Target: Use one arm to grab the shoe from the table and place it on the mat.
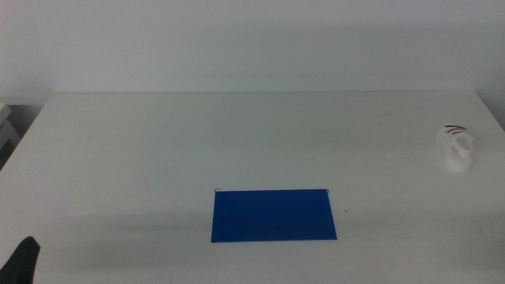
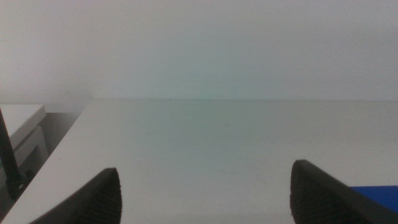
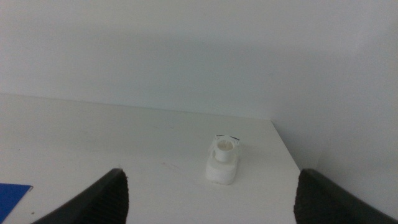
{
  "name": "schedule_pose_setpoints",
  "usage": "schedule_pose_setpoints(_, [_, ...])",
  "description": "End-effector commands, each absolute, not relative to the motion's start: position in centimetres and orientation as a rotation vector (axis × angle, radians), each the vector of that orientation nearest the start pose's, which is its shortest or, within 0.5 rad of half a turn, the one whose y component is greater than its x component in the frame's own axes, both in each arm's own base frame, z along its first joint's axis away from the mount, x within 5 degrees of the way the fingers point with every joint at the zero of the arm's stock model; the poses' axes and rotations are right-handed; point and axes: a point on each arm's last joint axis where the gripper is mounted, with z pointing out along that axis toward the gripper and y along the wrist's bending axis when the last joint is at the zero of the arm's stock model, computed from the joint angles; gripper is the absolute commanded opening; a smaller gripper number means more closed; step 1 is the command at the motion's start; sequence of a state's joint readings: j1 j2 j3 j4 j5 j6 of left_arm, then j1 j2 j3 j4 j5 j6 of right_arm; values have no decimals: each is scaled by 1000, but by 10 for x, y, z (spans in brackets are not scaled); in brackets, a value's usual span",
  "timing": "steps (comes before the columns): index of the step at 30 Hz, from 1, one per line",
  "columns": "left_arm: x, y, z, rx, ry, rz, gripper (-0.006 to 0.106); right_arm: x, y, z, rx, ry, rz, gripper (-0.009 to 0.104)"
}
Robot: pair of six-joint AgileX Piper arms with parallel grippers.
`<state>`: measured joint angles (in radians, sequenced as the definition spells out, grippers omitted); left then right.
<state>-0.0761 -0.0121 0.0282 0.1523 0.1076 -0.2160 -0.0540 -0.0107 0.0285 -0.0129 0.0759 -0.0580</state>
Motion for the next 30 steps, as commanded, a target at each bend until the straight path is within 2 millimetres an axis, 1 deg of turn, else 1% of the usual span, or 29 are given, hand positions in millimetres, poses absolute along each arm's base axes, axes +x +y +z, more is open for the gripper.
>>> schedule_pose_setpoints(1, [56, -4, 199, 3, 1527, -113, 92, 54, -3, 211, -28, 1482, -119, 90])
schedule_pose_setpoints(5, [56, -4, 199, 3, 1527, -113, 92, 57, -3, 234, -25, 1569, -113, 90])
schedule_pose_setpoints(7, [56, -4, 199, 3, 1527, -113, 92, 62, -4, 252, -22, 1625, -109, 90])
schedule_pose_setpoints(10, [56, -4, 199, 3, 1527, -113, 92, 76, -5, 281, -22, 1740, -105, 90])
schedule_pose_setpoints(13, [56, -4, 199, 3, 1527, -113, 92, 96, -6, 302, -22, 1912, -100, 90])
schedule_pose_setpoints(14, [56, -4, 199, 3, 1527, -113, 92, 102, -6, 305, -18, 1976, -94, 90])
schedule_pose_setpoints(16, [56, -4, 199, 3, 1527, -113, 92, 120, -7, 316, 17, 2084, -65, 90])
schedule_pose_setpoints(17, [56, -4, 199, 3, 1527, -113, 92, 129, -8, 324, 51, 2104, -45, 90])
schedule_pose_setpoints(22, [56, -4, 199, 3, 1527, -113, 92, 185, -11, 345, 253, 2255, 49, 90])
schedule_pose_setpoints(25, [56, -4, 199, 3, 1527, -113, 92, 216, -13, 354, 269, 2359, 44, 90])
schedule_pose_setpoints(30, [56, -4, 199, 3, 1527, -113, 92, 269, -16, 363, 272, 2493, 23, 90])
